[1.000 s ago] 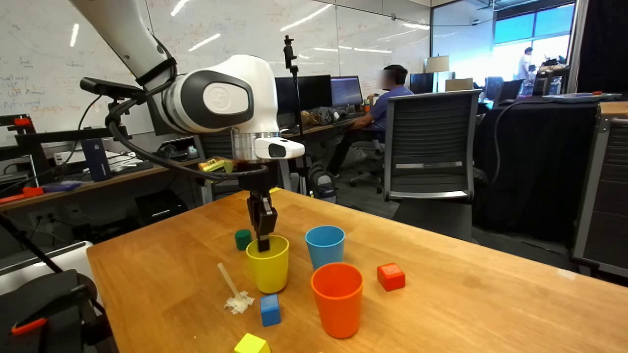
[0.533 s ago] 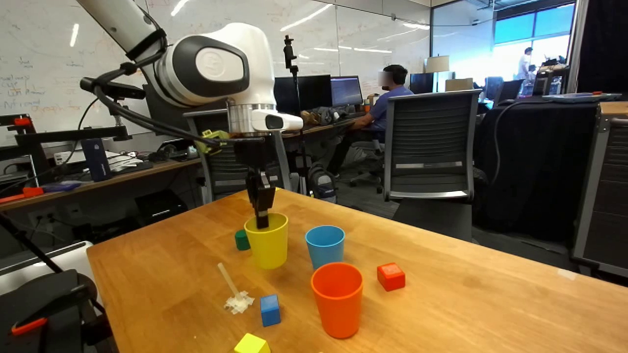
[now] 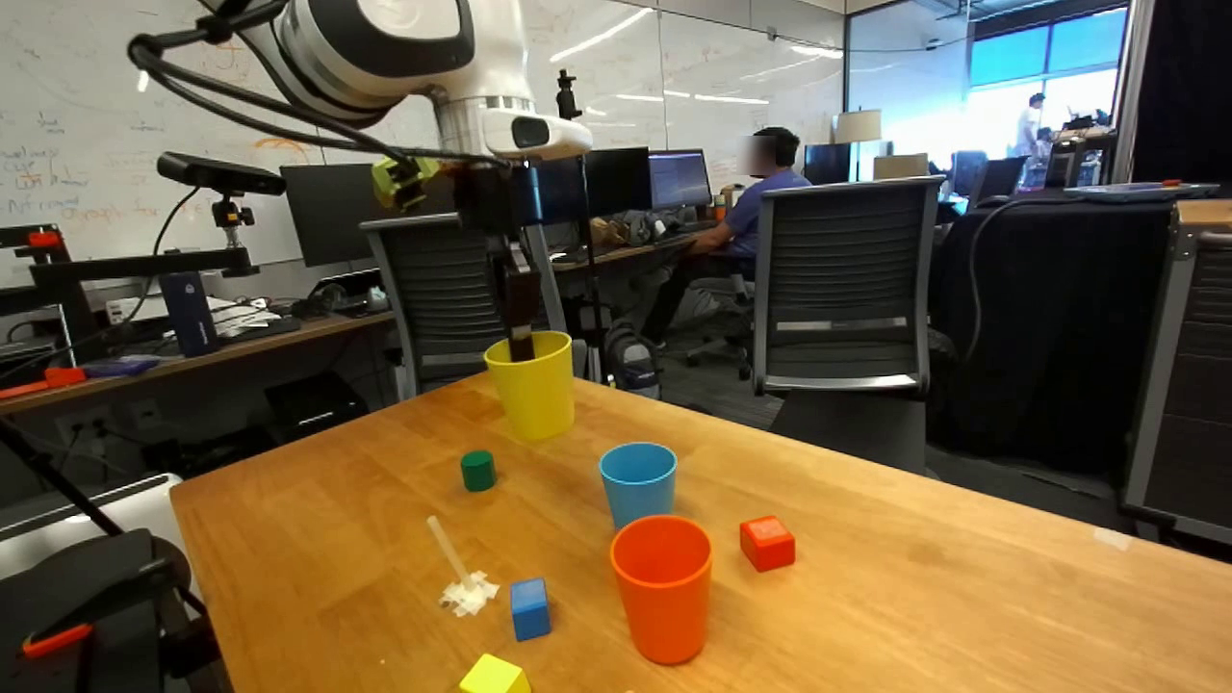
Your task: Put the yellow cup in the blue cup then pick the blue cup and put it in the orange cup
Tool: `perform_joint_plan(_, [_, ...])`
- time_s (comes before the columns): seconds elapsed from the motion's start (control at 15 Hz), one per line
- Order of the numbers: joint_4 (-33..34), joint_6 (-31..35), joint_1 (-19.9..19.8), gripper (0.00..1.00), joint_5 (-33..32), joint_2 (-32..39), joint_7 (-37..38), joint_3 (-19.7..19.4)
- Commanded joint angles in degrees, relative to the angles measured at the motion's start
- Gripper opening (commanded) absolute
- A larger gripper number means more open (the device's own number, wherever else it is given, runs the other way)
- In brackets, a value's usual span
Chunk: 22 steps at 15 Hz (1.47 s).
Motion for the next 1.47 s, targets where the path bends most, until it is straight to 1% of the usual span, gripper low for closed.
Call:
perform_joint_plan(0.0, [5.30, -4.63, -1.38, 0.01, 1.59, 0.39, 2.12, 0.67])
perform_joint_plan(0.2, [8.76, -6.05, -2.02, 0.01, 2.27, 2.06, 3.85, 0.44])
perform_joint_plan(0.6, [14.24, -6.64, -2.98, 0.01, 3.48, 7.00, 7.19, 0.04])
perform_joint_plan(0.8, [16.55, -6.28, -3.27, 0.01, 5.17, 9.83, 8.01, -0.19])
perform_joint_plan(1.4, [21.95, -5.42, -3.55, 0.01, 5.50, 16.69, 10.39, -1.53])
